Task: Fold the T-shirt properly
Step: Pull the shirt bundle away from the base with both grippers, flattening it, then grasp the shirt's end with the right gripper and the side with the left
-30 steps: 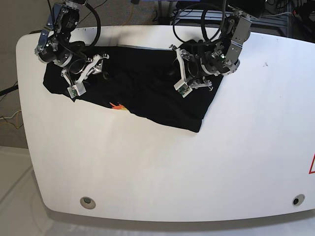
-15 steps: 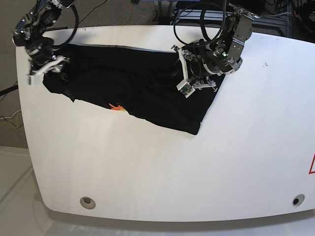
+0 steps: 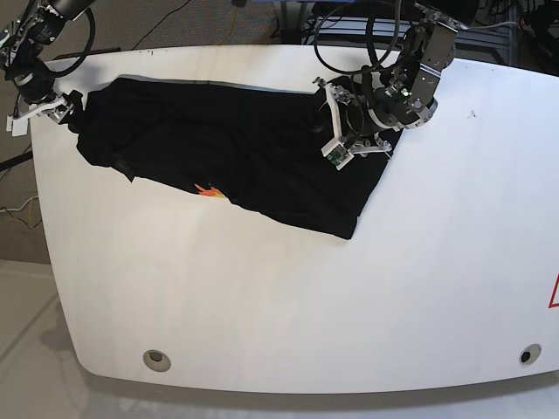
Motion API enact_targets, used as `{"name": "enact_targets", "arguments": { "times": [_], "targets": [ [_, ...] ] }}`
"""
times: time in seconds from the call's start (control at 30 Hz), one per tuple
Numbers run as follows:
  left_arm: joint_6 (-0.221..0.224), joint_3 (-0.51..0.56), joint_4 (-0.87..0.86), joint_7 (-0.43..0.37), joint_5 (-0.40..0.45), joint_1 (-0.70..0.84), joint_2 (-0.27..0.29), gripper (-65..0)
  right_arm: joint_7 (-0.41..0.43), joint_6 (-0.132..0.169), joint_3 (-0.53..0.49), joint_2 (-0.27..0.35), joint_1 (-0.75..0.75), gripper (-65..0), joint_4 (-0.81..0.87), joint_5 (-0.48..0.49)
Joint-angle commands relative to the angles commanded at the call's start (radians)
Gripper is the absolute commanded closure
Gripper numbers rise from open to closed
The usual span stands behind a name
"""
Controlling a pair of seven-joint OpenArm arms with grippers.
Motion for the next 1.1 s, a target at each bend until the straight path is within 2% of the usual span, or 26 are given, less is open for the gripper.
{"name": "enact_targets", "arguments": {
  "times": [0.07, 0.13, 0.27, 0.4, 0.47, 0.53, 0.67, 0.93, 1.1],
  "targets": [
    [0.001, 0.001, -0.014, -0.011, -0.010, 0.001, 0.005, -21.9, -0.001, 0.000, -0.076, -0.021, -0.001, -49.0, 0.061, -0.005],
    [0.004, -0.006, -0.026, -0.033, -0.029, 0.001, 0.013, -21.2, -0.002, 0.000, -0.267, -0.068, -0.033, -47.4, 0.234, -0.026],
    [0.004, -0.006, -0.027, -0.038, -0.029, 0.000, 0.016, -20.8, 0.002, 0.000, -0.329, -0.107, -0.040, -47.0, 0.298, -0.067],
    [0.001, -0.004, -0.021, -0.026, -0.025, -0.004, 0.015, -21.1, 0.011, 0.000, -0.281, -0.117, -0.032, -47.2, 0.280, -0.111],
    [-0.002, -0.003, -0.017, -0.018, -0.020, -0.009, 0.014, -21.1, 0.012, 0.000, -0.215, -0.109, -0.021, -47.6, 0.248, -0.124],
    [0.000, -0.004, -0.006, -0.003, 0.002, -0.010, 0.013, -21.7, 0.017, 0.000, -0.092, -0.078, -0.008, -47.7, 0.201, -0.116],
    [0.001, -0.004, -0.006, -0.003, 0.001, -0.011, 0.014, -22.0, 0.017, 0.000, 0.008, -0.061, 0.008, -47.5, 0.129, -0.115],
    [0.009, 0.001, 0.016, -0.016, 0.005, -0.003, 0.005, -21.8, -0.013, 0.000, 0.040, -0.061, -0.017, -47.6, 0.126, -0.125],
    [0.008, 0.000, 0.020, -0.018, 0.006, -0.004, 0.002, -21.7, -0.016, 0.000, 0.021, -0.059, -0.021, -47.7, 0.097, -0.122]
  ]
}}
